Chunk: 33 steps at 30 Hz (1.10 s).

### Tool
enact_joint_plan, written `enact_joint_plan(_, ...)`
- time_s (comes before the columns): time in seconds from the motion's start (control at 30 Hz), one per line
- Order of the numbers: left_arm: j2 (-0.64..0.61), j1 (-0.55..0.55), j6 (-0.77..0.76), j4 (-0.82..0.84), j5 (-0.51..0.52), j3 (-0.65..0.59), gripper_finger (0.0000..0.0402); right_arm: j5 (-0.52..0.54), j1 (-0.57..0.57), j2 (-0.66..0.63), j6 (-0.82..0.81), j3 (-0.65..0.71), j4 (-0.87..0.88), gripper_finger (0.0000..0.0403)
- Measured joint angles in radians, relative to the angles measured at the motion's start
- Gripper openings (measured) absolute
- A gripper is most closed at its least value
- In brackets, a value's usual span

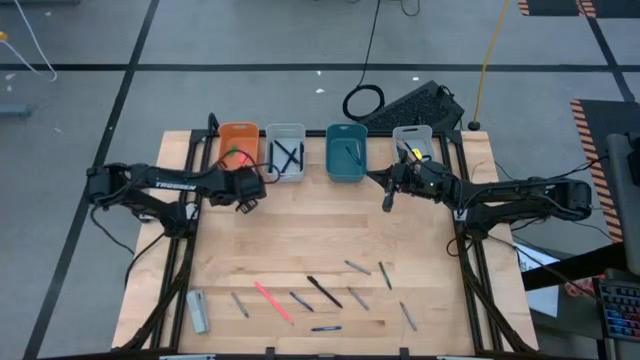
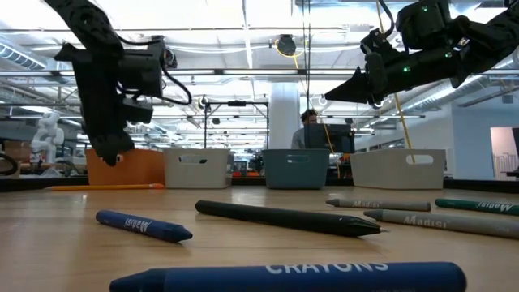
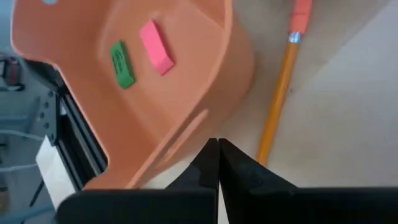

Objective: Sort crayons/erasers/pens/pencils in bins
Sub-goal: Put the orange pencil into the right gray bin

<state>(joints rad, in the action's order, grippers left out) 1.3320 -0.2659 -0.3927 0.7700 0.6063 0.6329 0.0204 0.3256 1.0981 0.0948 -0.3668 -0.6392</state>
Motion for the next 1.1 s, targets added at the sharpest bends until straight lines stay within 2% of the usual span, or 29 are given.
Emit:
enact_joint_plan(0.23,0.067,0.062,-0.073,-0.013,0.028,-0.001,0.0002,0.0,0.0,0.0,0.0,0.0,0.001,0.0)
enact_joint_plan(0.43,0.069,0.115,-0.222,0.09,0.03,-0.004,0.0001,0.0,0.0,0.0,0.0,0.0,0.001,0.0)
enact_joint_plan(0.6,0.069,0.12,-0.302,0.074,0.024,-0.076,0.0001,0.0,0.0,0.0,0.0,0.0,0.001,0.0)
enact_joint_plan(0.7,0.069,0.1,-0.35,0.067,0.054,-0.105,0.0001,0.0,0.0,0.0,0.0,0.0,0.001,0.0)
enact_joint_plan(0.97,0.069,0.026,-0.234,-0.105,0.048,-0.164,0.0001,0.0,0.0,0.0,-0.003,0.0,0.0,0.0)
enact_joint_plan(1.1,0.069,0.009,-0.2,-0.125,0.043,-0.169,0.0001,0.0,0.0,0.0,-0.003,0.0,0.0,0.0)
